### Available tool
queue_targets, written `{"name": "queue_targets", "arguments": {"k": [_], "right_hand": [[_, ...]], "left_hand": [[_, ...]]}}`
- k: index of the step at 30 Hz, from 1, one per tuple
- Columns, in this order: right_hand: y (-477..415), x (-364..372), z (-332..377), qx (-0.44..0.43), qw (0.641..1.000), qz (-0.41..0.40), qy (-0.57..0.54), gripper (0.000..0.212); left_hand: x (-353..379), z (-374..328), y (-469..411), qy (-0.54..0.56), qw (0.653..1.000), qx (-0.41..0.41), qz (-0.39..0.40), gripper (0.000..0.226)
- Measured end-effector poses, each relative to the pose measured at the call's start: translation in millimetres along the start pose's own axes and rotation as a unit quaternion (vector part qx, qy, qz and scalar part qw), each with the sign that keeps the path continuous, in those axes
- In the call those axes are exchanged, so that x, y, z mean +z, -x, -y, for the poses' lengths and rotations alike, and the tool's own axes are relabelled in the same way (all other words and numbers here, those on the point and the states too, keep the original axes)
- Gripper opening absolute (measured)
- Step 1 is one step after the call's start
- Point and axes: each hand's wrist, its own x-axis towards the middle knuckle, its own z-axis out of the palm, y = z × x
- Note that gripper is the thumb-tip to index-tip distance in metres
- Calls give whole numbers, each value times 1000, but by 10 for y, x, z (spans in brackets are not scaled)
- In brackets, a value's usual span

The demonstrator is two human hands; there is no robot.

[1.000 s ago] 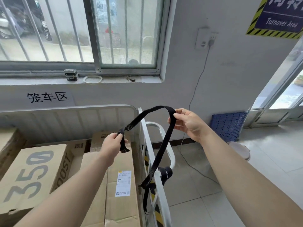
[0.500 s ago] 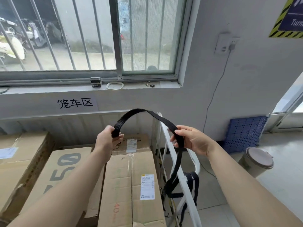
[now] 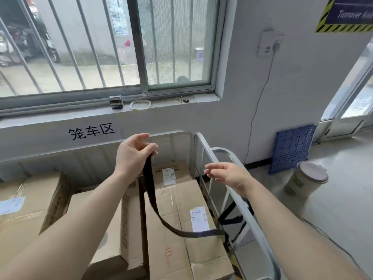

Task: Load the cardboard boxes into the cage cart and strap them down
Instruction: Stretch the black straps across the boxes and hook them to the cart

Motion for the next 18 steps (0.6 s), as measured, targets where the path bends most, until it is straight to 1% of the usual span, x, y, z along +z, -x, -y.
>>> {"name": "queue_targets", "arguments": {"k": [2, 5, 7, 10, 12, 14, 16, 18], "right_hand": [[-21, 131, 45, 5, 999, -13, -46, 23], [-83, 355, 112, 20, 989, -14, -148, 25], [-125, 513, 152, 41, 981, 2, -190, 25], [-157, 747, 200, 97, 970, 41, -218, 26], [-202, 864, 194, 129, 959, 65, -243, 28], [-277, 945, 154, 148, 939, 79, -301, 30], [-375, 999, 117, 153, 914, 77, -369, 25], [-480, 1046, 93, 142, 895, 50, -419, 15]], "left_hand": [[-53, 26, -34, 5, 1000, -11, 19, 32], [-100, 60, -38, 70, 993, -86, 42, 36], [-124, 78, -17, 113, 983, -130, 60, 34], [-122, 102, 0, 144, 976, -141, 87, 34], [-84, 117, -10, 149, 973, -139, 112, 36], [-43, 152, -31, 146, 968, -147, 139, 36], [-14, 216, -65, 126, 966, -156, 165, 34], [12, 293, -98, 75, 967, -157, 189, 34]]}}
